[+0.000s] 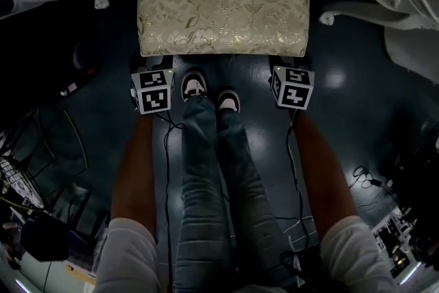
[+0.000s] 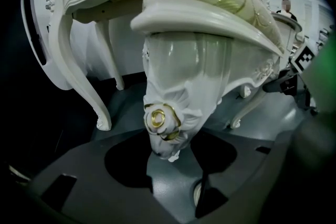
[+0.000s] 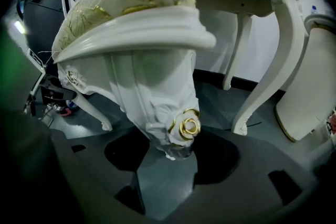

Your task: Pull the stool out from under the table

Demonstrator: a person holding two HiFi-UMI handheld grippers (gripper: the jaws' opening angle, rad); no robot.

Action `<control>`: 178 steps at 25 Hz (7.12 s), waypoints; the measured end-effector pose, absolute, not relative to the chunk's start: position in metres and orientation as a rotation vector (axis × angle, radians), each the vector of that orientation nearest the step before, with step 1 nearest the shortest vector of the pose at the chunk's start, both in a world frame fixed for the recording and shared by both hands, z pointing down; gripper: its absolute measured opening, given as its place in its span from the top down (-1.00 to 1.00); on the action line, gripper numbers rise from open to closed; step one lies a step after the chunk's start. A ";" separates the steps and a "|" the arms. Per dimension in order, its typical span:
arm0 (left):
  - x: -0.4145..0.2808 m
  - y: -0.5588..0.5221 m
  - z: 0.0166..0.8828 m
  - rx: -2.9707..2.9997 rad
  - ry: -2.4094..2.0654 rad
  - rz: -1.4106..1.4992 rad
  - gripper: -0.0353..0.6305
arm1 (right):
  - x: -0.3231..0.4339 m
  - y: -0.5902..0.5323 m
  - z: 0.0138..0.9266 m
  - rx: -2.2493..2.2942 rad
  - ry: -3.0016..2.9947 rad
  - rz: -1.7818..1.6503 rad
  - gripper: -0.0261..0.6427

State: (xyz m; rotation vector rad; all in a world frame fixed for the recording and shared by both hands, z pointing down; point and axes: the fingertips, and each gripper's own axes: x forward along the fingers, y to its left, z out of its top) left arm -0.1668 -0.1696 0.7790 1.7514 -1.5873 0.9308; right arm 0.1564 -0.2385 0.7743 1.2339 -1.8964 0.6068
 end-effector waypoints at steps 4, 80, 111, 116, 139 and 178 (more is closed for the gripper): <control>-0.168 -0.171 0.780 1.763 -1.582 0.926 0.17 | 0.154 -0.241 0.776 1.216 -1.908 0.606 0.18; -0.161 -0.161 0.779 1.703 -1.477 0.944 0.17 | 0.159 -0.236 0.769 1.164 -1.844 0.619 0.19; -0.161 -0.163 0.779 1.697 -1.509 0.929 0.17 | 0.162 -0.233 0.768 1.153 -1.833 0.616 0.20; -0.163 -0.163 0.779 1.702 -1.498 0.941 0.17 | 0.161 -0.231 0.769 1.158 -1.822 0.629 0.19; -0.131 -0.088 0.742 1.421 -1.484 0.748 0.17 | 0.180 -0.198 0.723 1.292 -1.705 0.802 0.19; -0.058 -0.249 0.215 1.992 -1.541 0.273 0.87 | 0.071 -0.269 0.245 1.403 -2.193 0.881 0.89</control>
